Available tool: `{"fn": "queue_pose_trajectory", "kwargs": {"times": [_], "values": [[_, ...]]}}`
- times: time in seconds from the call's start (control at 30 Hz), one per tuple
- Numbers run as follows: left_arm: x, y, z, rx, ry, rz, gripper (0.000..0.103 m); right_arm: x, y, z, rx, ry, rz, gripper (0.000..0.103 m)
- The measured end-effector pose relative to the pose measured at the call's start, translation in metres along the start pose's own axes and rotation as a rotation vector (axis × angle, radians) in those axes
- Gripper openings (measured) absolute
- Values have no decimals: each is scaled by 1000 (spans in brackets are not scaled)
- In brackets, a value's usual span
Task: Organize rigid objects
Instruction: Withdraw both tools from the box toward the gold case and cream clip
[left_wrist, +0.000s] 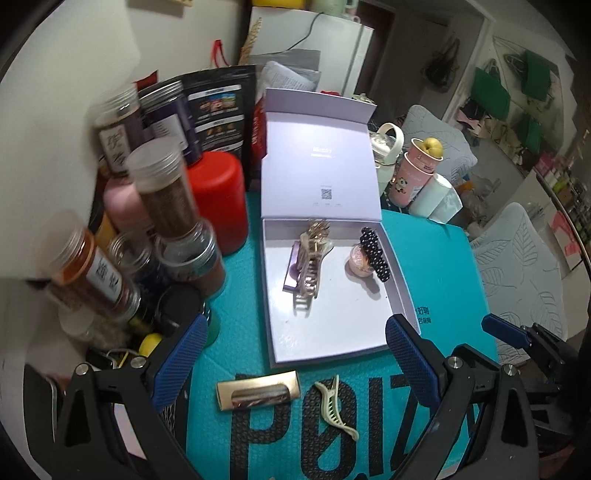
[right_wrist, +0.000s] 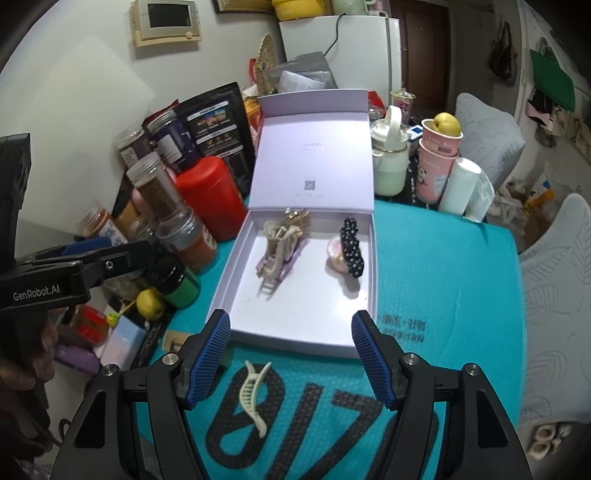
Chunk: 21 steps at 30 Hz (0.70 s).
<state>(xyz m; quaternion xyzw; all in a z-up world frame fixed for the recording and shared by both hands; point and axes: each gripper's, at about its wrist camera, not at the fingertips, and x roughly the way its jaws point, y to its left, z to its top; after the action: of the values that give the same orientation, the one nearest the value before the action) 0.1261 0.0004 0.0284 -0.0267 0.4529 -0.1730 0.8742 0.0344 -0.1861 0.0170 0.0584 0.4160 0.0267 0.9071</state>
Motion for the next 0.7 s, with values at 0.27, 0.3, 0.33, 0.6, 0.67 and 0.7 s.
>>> {"fn": "queue_pose_trajectory", "kwargs": {"times": [0.27,0.3,0.33,0.6,0.67,0.7], "values": [[-4,11,-25,-24,40,24,98,-2,12,-24,-2,19,18,69],[-5,12,-27,-28,43,27,98,-3,14,-26,-2,21,18,69],[-5,14,-31,-37,46,26,98,-3,16,-30,-3,24,19,69],[-6,30,-52,-88,79,1,98,-2,25,-50,3,48,23,69],[-6,33,-57,-89,81,1,98,0,28,-55,5,55,26,69],[-5,34,-59,-89,83,0,98,1,29,-56,4,58,29,69]]}}
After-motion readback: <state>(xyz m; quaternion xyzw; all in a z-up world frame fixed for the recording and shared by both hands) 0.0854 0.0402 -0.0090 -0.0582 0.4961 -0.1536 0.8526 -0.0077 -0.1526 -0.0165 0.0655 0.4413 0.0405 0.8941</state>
